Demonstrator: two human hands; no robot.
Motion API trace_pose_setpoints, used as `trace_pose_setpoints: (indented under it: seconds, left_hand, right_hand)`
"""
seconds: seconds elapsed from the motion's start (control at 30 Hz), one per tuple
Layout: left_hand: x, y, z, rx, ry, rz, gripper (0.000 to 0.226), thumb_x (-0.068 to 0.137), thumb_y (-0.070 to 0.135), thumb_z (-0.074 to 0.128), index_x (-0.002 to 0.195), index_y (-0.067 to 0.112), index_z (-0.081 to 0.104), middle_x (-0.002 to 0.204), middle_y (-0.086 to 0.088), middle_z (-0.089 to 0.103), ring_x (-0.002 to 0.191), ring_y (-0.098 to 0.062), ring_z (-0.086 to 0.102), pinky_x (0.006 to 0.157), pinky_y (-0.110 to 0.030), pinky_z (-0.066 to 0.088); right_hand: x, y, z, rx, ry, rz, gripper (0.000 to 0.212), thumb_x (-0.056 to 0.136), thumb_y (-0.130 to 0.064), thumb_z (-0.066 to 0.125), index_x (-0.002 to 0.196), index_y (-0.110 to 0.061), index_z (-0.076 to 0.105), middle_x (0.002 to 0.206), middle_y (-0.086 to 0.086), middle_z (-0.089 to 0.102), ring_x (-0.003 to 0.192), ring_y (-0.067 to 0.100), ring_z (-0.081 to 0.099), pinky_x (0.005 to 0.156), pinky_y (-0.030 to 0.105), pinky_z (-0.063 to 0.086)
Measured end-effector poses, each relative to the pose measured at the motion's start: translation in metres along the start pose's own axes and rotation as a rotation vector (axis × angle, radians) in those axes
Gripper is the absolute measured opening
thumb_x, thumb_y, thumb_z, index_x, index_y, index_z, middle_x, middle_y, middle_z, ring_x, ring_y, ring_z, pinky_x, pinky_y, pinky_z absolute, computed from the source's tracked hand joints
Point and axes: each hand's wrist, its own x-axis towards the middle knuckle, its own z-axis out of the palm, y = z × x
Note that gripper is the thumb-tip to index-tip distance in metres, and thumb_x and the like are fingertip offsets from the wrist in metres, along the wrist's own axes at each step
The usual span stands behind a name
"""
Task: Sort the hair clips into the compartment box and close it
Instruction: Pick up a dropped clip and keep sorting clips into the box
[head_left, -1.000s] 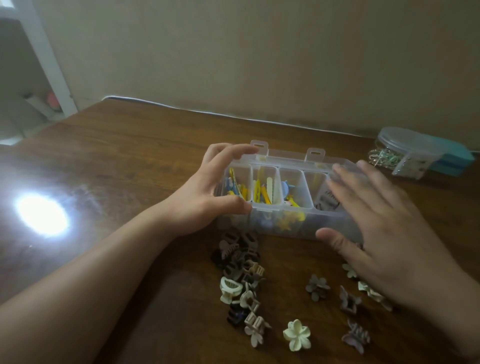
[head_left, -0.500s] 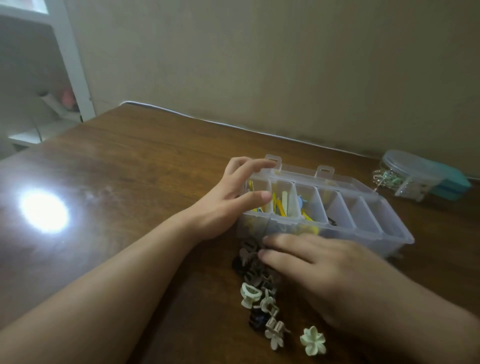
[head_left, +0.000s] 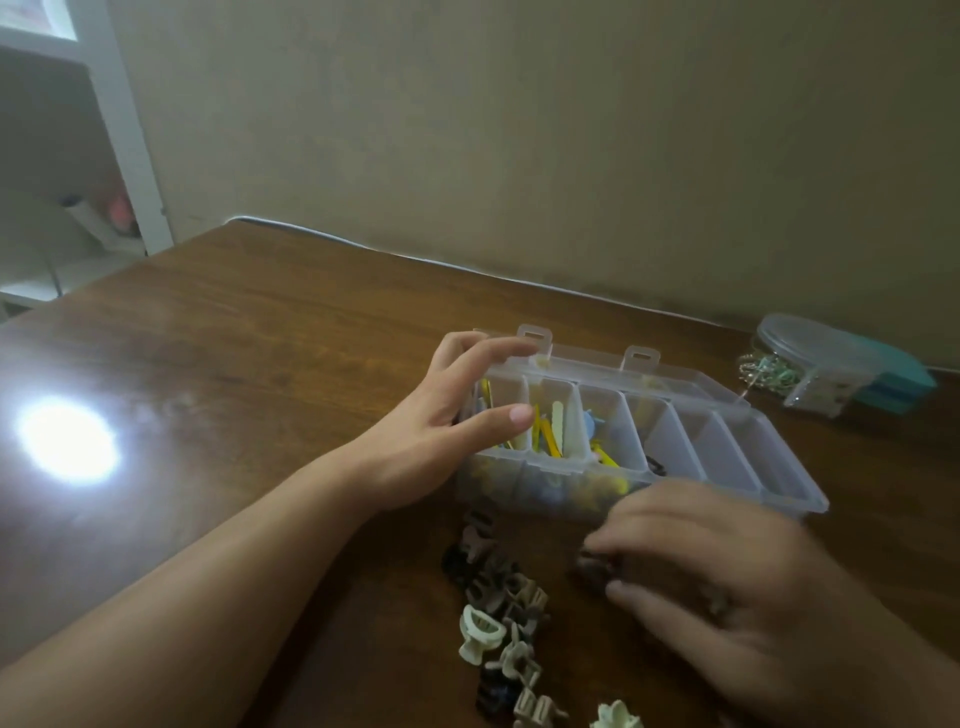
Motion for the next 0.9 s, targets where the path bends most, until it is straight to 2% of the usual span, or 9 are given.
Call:
trace_pose_setpoints:
  seconds: [0.07, 0.17, 0.2, 0.3, 0.37, 0.43, 0.57, 0.73, 0.9]
  left_hand:
    - [0.0, -0.001, 0.0, 0.002, 0.003, -0.003, 0.065, 0.075, 0.071, 0.047, 0.137, 0.052, 0.041, 0.14, 0.023, 0.031, 0.135, 0.008, 0.029, 0.105, -0.024, 0.034]
    - [0.0, -0.001, 0.0, 0.002, 0.009, -0.004, 0.064, 0.075, 0.07, 0.048, 0.136, 0.053, 0.042, 0.141, 0.023, 0.031, 0.137, 0.006, 0.029, 0.11, -0.033, 0.035]
    - [0.0, -0.001, 0.001, 0.001, 0.011, -0.001, 0.063, 0.075, 0.07, 0.049, 0.135, 0.053, 0.043, 0.141, 0.023, 0.032, 0.138, 0.006, 0.029, 0.112, -0.036, 0.035]
    - [0.0, -0.002, 0.001, -0.009, 0.015, 0.01, 0.061, 0.076, 0.069, 0.05, 0.135, 0.052, 0.045, 0.142, 0.019, 0.033, 0.139, 0.001, 0.031, 0.113, -0.044, 0.039]
    - [-0.001, -0.002, 0.001, -0.018, 0.01, 0.011, 0.065, 0.076, 0.071, 0.052, 0.137, 0.049, 0.045, 0.142, 0.018, 0.033, 0.141, -0.005, 0.032, 0.111, -0.048, 0.041]
    - [-0.002, -0.002, 0.001, -0.02, 0.01, 0.01, 0.065, 0.077, 0.07, 0.052, 0.137, 0.048, 0.045, 0.142, 0.017, 0.033, 0.141, -0.01, 0.035, 0.111, -0.049, 0.041]
    - [-0.002, -0.001, -0.001, -0.004, 0.008, 0.002, 0.064, 0.077, 0.067, 0.05, 0.138, 0.047, 0.044, 0.142, 0.017, 0.033, 0.139, -0.007, 0.035, 0.11, -0.048, 0.043]
    - [-0.001, -0.001, 0.001, 0.005, 0.014, 0.001, 0.065, 0.077, 0.067, 0.05, 0.138, 0.046, 0.044, 0.142, 0.015, 0.033, 0.139, -0.002, 0.032, 0.11, -0.046, 0.043]
    - [-0.001, 0.0, 0.001, 0.001, 0.018, -0.007, 0.066, 0.076, 0.069, 0.05, 0.138, 0.047, 0.044, 0.143, 0.016, 0.033, 0.14, -0.004, 0.032, 0.111, -0.05, 0.04]
  right_hand:
    - [0.002, 0.002, -0.009, 0.044, 0.029, 0.087, 0.026, 0.091, -0.02, 0.063, 0.117, -0.018, 0.062, 0.114, -0.005, 0.065, 0.086, -0.01, 0.054, 0.069, 0.007, 0.046]
    - [-0.014, 0.009, -0.015, 0.008, 0.482, 0.176, 0.023, 0.079, -0.031, 0.063, 0.1, -0.023, 0.063, 0.099, -0.017, 0.063, 0.093, -0.007, 0.056, 0.075, 0.007, 0.046]
    - [-0.017, 0.014, -0.015, -0.015, 0.495, 0.24, 0.023, 0.079, -0.038, 0.06, 0.099, -0.027, 0.063, 0.099, -0.019, 0.062, 0.096, -0.005, 0.056, 0.08, 0.012, 0.047]
    - [-0.024, 0.035, -0.006, -0.141, 0.272, 0.376, 0.036, 0.085, -0.06, 0.044, 0.107, -0.038, 0.063, 0.116, -0.02, 0.059, 0.117, 0.007, 0.05, 0.097, 0.044, 0.045]
    - [-0.02, 0.041, -0.006, -0.18, 0.177, 0.398, 0.048, 0.087, -0.068, 0.036, 0.116, -0.039, 0.062, 0.13, -0.019, 0.053, 0.132, 0.013, 0.038, 0.105, 0.053, 0.036]
    - [-0.021, 0.036, -0.007, -0.187, 0.254, 0.332, 0.048, 0.088, -0.063, 0.042, 0.118, -0.031, 0.063, 0.131, -0.01, 0.056, 0.133, 0.019, 0.04, 0.106, 0.051, 0.036]
    - [-0.021, 0.013, -0.012, -0.095, 0.403, 0.001, 0.024, 0.085, -0.032, 0.066, 0.102, -0.017, 0.071, 0.102, -0.004, 0.069, 0.097, 0.008, 0.063, 0.084, 0.028, 0.051]
    - [-0.017, 0.008, 0.004, -0.267, -0.038, -0.111, 0.025, 0.087, -0.041, 0.059, 0.112, -0.04, 0.063, 0.109, -0.019, 0.067, 0.076, 0.005, 0.066, 0.048, 0.029, 0.053]
    - [-0.017, 0.011, 0.007, -0.253, -0.105, -0.099, 0.023, 0.083, -0.043, 0.061, 0.107, -0.043, 0.061, 0.094, -0.022, 0.066, 0.073, 0.005, 0.057, 0.042, 0.026, 0.047]
